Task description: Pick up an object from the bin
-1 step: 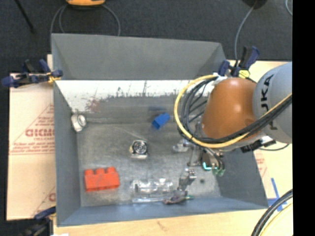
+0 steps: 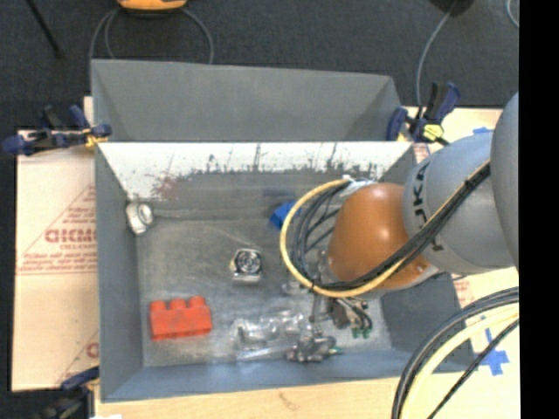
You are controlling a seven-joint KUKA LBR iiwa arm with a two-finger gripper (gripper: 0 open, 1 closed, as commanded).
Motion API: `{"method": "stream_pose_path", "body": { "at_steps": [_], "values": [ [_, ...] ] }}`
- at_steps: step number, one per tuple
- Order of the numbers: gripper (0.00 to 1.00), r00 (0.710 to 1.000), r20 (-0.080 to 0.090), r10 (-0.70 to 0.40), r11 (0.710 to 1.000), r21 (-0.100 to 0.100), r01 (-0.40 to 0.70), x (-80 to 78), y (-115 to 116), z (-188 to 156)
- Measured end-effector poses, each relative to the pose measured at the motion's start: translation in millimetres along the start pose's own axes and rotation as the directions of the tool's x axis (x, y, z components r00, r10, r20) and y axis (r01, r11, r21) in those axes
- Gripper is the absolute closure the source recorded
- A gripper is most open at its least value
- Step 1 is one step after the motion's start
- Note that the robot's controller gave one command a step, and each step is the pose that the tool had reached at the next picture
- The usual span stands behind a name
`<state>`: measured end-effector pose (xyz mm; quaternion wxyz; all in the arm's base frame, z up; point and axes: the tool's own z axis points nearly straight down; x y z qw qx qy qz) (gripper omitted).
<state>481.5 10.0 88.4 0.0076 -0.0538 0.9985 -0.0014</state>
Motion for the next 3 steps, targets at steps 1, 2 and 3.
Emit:
{"method": "stream_pose_path", "body": {
  "at_steps": [1,2,3],
  "values": [
    [1.0,1.0,-0.016,0.0,1.0,-0.001,0.0,3.5,0.4,2.2],
    [1.0,1.0,-0.006,-0.007,1.0,0.0,0.007,-13.0,-22.0,-102.1],
    [1.0,0.949,-0.008,-0.314,0.949,-0.003,0.314,-13.9,-95.8,-233.3]
  ]
}}
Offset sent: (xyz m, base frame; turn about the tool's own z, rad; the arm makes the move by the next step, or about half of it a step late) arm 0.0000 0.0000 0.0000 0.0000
